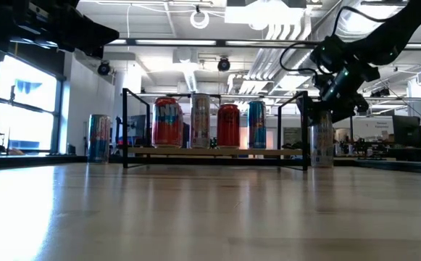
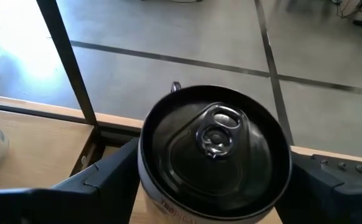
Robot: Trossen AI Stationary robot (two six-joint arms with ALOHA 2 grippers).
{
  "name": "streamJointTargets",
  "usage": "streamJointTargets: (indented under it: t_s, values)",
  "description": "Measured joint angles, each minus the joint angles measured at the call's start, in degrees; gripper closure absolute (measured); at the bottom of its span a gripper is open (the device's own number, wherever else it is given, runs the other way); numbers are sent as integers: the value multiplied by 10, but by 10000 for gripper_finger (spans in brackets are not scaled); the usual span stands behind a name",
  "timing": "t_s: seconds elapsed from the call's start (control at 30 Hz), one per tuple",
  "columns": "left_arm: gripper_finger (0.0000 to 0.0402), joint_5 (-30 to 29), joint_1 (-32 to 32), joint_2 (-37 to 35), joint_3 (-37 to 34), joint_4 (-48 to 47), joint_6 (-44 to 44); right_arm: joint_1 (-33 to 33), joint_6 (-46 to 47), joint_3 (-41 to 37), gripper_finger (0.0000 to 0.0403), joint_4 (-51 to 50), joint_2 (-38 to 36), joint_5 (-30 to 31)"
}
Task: Place canned beverage on shelf
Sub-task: Put the white yellow soda can on the shelf aligned with the white yellow soda can
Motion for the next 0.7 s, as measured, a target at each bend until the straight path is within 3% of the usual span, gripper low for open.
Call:
streamJointTargets:
  t_s: [0.27,0.7]
  values:
    - [401,0,0,0,0,0,0,0,4,0,157,5,1,-1]
    - [401,0,0,0,0,0,-2,8,-2,-1,159,-7,-44,0]
